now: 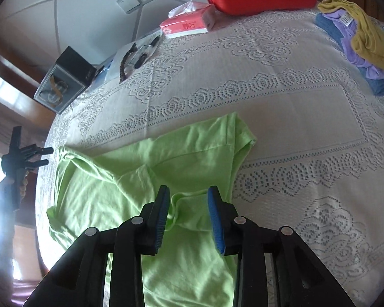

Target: Fold clothes

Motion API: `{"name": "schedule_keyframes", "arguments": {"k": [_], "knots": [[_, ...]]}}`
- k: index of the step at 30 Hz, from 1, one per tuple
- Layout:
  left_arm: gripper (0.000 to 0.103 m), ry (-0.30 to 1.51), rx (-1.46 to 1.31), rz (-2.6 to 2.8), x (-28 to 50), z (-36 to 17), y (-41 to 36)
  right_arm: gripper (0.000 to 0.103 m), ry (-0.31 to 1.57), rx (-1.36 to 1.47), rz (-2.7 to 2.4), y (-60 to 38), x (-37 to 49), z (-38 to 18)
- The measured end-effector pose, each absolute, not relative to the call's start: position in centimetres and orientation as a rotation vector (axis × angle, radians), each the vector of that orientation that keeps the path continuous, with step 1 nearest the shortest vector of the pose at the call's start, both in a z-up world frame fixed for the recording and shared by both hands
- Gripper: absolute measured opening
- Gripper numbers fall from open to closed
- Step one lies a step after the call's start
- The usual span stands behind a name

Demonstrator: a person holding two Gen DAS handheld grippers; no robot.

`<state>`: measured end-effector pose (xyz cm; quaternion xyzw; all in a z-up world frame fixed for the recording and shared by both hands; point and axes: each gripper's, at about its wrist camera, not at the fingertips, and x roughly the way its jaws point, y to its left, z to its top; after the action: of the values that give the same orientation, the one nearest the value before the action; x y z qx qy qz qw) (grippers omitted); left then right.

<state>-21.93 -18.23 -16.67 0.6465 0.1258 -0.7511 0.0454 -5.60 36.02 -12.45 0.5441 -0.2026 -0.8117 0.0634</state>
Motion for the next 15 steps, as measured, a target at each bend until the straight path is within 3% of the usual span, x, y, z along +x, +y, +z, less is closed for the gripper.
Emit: {"name": "schedule_keyframes", "arguments": {"k": [4, 5, 7, 8, 9, 15], "knots": [[0.075, 0.46, 2.024, -2.211, -23.9, -18.8, -18.4, 0.031, -0.624, 1.667, -2.443, 36.7, -5.7, -13.1], [0.061, 0.473, 2.044, -2.188, -24.1, -19.4, -18.4, 0.031, -0.624, 1.674, -2.438, 36.7, -5.7, -13.4], [0.05, 0.407, 2.025, -2.194, -24.1, -19.3, -18.1, 0.031, -0.626, 1.689, -2.426, 36.7, -5.9, -14.0], [0.029, 0.376, 2.015, -2.196, -24.1, -19.2, -18.0, 0.031, -0.628, 1.695, -2.419, 36.6, -6.0, -14.3], [0.001, 0.394, 2.012, -2.197, -23.9, -19.2, -18.2, 0.031, -0.628, 1.701, -2.413, 36.5, -6.1, -14.6], [0.001, 0.506, 1.86, -2.387, -18.1, -15.0, -20.0, 0.031, -0.621, 1.699, -2.402, 35.8, -5.9, -15.3]]}}
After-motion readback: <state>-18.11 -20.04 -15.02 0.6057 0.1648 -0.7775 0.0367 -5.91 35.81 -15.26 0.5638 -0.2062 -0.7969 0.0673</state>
